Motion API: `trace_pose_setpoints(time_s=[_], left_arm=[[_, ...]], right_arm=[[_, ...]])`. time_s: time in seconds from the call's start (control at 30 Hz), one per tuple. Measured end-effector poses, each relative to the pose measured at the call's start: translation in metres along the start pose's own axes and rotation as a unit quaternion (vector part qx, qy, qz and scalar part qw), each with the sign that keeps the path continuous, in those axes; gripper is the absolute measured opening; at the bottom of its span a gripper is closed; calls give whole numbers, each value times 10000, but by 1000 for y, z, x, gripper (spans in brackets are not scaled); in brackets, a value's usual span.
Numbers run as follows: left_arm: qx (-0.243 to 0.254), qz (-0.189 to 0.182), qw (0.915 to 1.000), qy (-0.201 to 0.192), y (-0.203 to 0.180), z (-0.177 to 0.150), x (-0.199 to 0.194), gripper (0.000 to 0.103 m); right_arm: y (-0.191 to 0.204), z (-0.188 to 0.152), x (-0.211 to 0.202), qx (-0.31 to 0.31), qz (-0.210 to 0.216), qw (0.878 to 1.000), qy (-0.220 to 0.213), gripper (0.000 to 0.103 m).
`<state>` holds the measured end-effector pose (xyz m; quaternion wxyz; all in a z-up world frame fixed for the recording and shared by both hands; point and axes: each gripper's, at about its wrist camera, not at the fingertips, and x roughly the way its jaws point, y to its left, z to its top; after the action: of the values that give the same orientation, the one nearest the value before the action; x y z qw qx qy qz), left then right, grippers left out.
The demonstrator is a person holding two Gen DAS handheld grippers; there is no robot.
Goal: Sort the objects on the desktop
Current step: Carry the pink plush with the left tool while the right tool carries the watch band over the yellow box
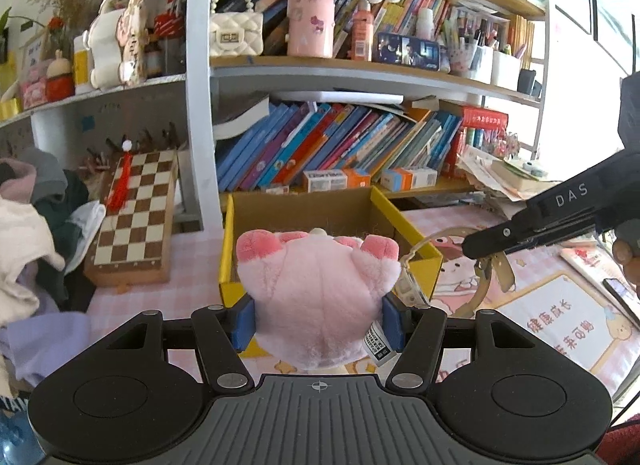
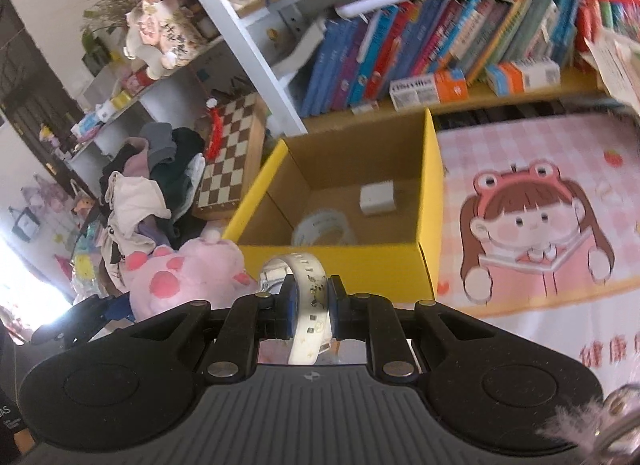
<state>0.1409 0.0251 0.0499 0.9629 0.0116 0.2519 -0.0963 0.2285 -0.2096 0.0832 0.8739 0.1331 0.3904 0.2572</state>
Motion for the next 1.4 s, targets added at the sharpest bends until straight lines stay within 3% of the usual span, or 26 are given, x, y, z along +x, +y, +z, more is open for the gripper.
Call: trace_pose_setpoints(time_s=[0.6,0.93,1.23,1.4], left_arm=[[-33,216,9996,-163,-11,26,20,60],[5,360,9993,-60,-16,37,42,60],[18,513,9986,115,-12,46,56,60],[43,619,9978,229,-5,49,63,60]], right_arm=[[-2,57,16,-548,379,9976,-206,15],[-10,92,42,-1168,249,9924,-304,15],[-12,99,89,-1943,2,9809,-41,14],[-10,90,121,-2707,-177,9616,409,14]])
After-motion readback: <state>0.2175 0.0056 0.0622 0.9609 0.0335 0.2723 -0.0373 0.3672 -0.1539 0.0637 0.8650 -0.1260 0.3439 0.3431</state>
